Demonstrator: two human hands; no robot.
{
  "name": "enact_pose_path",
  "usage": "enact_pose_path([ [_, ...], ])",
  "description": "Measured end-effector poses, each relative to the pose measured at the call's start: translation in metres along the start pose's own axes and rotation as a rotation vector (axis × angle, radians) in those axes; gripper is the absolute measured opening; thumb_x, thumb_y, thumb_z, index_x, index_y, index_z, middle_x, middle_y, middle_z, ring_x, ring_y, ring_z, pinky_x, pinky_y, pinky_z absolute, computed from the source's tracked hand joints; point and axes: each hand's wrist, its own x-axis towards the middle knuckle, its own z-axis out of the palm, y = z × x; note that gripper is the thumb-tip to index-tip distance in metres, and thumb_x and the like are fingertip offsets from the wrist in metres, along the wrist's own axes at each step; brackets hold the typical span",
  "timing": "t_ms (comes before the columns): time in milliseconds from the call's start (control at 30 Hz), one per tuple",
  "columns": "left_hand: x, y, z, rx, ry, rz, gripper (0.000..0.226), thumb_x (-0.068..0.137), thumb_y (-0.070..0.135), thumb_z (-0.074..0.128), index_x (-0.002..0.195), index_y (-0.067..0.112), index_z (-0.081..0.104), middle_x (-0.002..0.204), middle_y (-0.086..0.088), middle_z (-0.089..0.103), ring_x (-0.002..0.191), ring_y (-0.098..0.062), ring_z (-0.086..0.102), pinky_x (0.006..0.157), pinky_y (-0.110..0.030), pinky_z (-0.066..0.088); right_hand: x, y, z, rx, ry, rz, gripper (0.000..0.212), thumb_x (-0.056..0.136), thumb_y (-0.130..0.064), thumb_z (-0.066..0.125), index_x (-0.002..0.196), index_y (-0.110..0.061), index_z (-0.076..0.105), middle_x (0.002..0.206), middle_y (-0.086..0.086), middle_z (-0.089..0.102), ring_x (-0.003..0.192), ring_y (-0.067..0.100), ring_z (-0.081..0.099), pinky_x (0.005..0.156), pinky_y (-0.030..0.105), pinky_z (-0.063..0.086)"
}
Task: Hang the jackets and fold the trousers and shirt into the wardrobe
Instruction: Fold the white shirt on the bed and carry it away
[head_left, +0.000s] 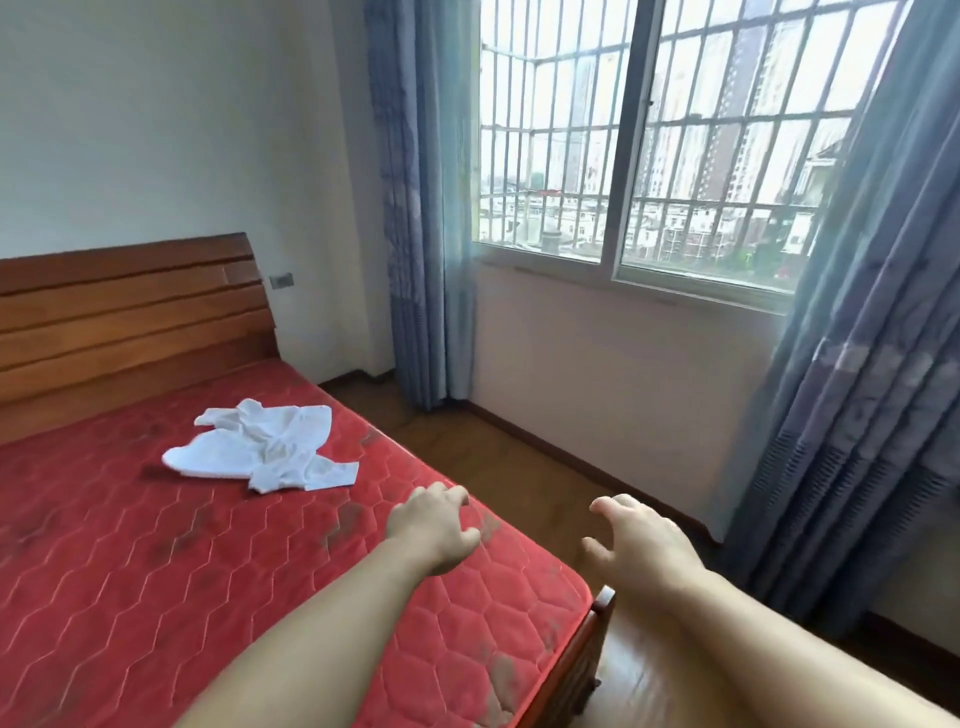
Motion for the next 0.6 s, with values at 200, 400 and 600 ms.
enact_pose_path([
  [200,0.137,0.035,0.018,-0.048,-0.039,-0.117,0.049,0.086,0.049,0.051,0.133,0.031,0.049,0.132,0.002,0.051,0.125,-0.022,0.046,0.097,-0.039,0.044,0.146,0.063,0.010,-0.059,-0.083,-0.117,0.049,0.090,-0.050,0.049,0.133,-0.029,0.047,0.129,-0.009,0.051,0.118,0.014,0.052,0.093,0.030,0.043],
  [400,0.248,0.075,-0.001,-0.084,0.001,-0.207,0.048,0.086,0.047,0.051,0.131,0.032,0.051,0.130,0.004,0.053,0.124,-0.022,0.047,0.095,-0.038,0.043,0.279,0.121,-0.017,-0.038,-0.077,-0.202,0.047,0.091,-0.050,0.047,0.133,-0.029,0.047,0.131,-0.010,0.050,0.120,0.013,0.051,0.096,0.030,0.042],
  [600,0.354,0.110,-0.004,-0.148,0.097,-0.361,0.048,0.084,0.044,0.052,0.130,0.034,0.052,0.129,0.004,0.054,0.123,-0.022,0.049,0.093,-0.036,0.045,0.414,0.192,-0.027,-0.021,-0.088,-0.306,0.045,0.091,-0.051,0.047,0.131,-0.030,0.047,0.128,-0.012,0.050,0.115,0.014,0.053,0.090,0.027,0.042],
])
